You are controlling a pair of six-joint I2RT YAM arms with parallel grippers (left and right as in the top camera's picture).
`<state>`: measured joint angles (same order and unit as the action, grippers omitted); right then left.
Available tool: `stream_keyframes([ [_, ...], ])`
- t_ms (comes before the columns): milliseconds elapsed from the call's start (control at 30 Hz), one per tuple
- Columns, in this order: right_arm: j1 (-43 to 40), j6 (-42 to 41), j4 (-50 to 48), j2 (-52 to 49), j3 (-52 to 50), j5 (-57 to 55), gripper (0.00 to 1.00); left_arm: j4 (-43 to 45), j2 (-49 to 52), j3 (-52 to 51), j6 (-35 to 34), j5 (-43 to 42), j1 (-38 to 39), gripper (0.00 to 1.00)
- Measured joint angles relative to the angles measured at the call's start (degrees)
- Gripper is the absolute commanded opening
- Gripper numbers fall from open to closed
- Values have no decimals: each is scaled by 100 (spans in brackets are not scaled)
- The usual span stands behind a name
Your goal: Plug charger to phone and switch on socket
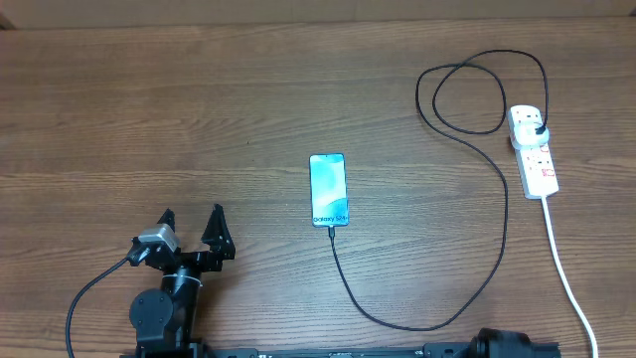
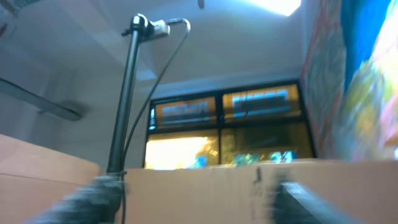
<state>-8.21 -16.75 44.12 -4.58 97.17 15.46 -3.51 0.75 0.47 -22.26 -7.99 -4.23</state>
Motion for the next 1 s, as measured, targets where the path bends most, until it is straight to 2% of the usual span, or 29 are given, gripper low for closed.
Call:
stream_keyframes([
  [333,-94,44,-138,0,352,20,100,0,0,0,0,0,0,99],
  [667,686,48,50,129,669,61,100,0,0,0,0,0,0,100],
  [1000,894,48,15,404,708,-551,100,0,0,0,0,2,0,99],
])
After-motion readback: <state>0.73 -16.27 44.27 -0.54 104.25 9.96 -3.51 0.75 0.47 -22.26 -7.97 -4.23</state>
